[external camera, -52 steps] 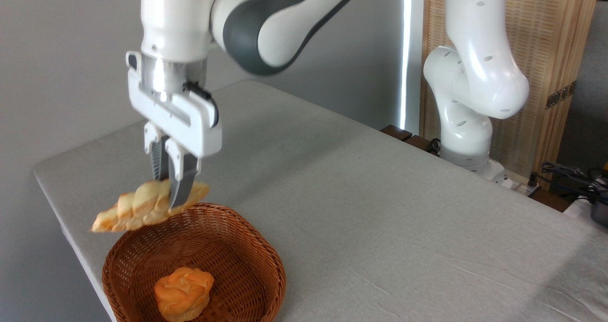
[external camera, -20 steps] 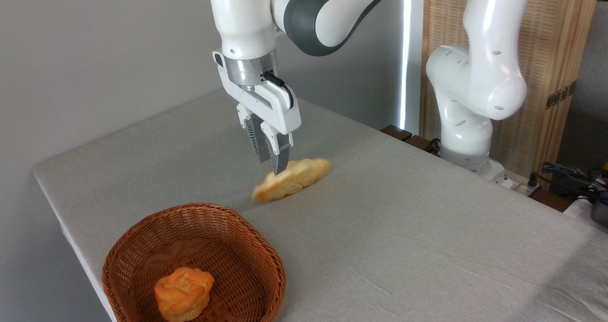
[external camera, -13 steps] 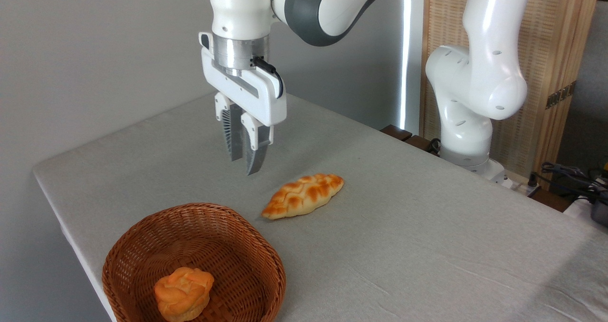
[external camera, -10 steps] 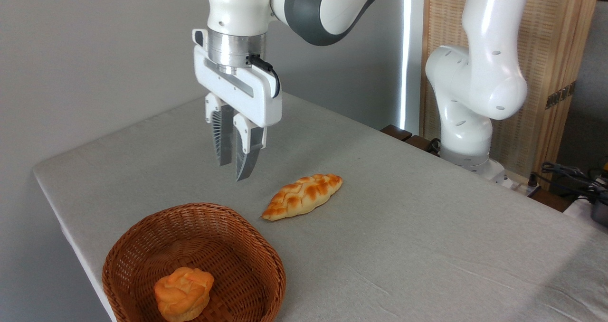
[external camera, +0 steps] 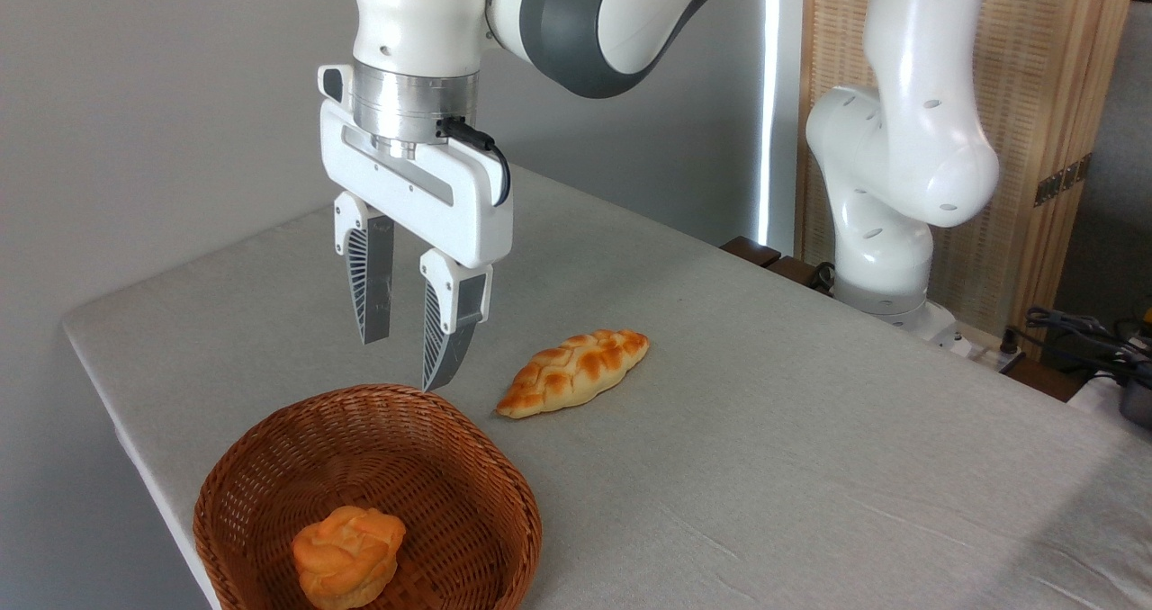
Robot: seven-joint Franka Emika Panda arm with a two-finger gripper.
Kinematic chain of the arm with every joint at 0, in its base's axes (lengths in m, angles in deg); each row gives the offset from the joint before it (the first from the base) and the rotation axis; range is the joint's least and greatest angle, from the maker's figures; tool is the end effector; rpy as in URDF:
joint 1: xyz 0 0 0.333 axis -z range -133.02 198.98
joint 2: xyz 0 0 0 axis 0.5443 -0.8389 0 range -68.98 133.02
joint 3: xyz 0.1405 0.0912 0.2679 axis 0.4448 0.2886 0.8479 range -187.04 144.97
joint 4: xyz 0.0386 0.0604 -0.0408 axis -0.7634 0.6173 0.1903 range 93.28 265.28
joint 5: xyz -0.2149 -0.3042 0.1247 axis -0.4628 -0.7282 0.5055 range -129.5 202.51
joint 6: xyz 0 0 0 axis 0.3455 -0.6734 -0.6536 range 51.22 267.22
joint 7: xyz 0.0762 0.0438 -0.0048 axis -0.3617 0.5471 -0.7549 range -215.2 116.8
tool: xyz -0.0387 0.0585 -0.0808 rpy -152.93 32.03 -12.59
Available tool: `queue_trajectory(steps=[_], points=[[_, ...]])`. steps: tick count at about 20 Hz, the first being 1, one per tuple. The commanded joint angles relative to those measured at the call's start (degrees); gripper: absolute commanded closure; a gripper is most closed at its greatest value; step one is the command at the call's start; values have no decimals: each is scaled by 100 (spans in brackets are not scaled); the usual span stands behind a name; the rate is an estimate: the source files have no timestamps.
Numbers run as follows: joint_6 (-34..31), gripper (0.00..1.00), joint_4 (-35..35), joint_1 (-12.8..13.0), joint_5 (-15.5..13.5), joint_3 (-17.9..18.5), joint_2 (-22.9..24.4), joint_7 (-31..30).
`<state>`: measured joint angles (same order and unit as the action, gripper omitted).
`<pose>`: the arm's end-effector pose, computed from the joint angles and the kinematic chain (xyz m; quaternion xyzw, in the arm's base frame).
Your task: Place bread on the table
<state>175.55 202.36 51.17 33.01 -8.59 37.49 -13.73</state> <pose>0.5545 -0.0545 0.5375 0.9316 -0.3352 0.1405 0.0018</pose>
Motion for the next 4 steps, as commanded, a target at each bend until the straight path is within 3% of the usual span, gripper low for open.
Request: queue_trajectory(steps=[1, 4], points=[[-151, 0, -111, 26, 42, 73, -19, 267], [-354, 0, -120, 26, 51, 100, 16, 434]])
